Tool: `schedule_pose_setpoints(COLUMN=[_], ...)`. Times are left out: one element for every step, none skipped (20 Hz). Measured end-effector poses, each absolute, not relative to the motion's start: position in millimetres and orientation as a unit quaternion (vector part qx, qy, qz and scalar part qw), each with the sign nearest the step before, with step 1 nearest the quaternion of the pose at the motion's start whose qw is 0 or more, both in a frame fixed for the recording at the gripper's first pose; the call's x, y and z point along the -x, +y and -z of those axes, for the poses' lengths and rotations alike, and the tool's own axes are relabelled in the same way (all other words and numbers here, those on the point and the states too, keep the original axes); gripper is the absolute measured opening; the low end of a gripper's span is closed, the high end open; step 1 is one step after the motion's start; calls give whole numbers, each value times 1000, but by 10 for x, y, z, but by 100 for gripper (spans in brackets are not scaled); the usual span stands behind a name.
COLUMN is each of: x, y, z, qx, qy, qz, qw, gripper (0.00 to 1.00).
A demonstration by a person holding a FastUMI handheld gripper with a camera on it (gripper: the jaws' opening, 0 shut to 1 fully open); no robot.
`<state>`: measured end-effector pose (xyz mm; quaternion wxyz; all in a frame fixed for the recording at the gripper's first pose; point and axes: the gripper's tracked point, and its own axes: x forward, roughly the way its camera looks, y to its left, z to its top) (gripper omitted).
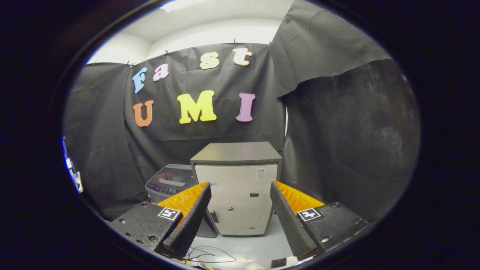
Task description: Put the clothes into the washing machine and then close the washing machine lid.
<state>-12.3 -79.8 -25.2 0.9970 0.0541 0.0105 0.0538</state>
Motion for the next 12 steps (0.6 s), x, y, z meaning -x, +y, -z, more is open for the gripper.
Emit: schedule_pose_setpoints(x=[134,143,156,161,157,156,172,181,168,180,191,198], y=[-794,-795,-801,-803,-804,-810,-808,-802,-800,-795,-773,-771], z=[237,236,229,223,212,203,201,196,195,189,178,171], qx=[-54,-52,-52,-53,-53,-54,-53,-51,-49,-49,-49,-49], qy=[10,9,8,8,8,7,6,4,4,5,4,5], qz=[-55,-57,-58,-58,-59,-59,-59,-60,-61,-63,-65,-66], qw=[997,997,997,997,997,997,997,997,997,997,997,997], gripper=[99,99,99,99,99,99,99,99,99,99,99,99])
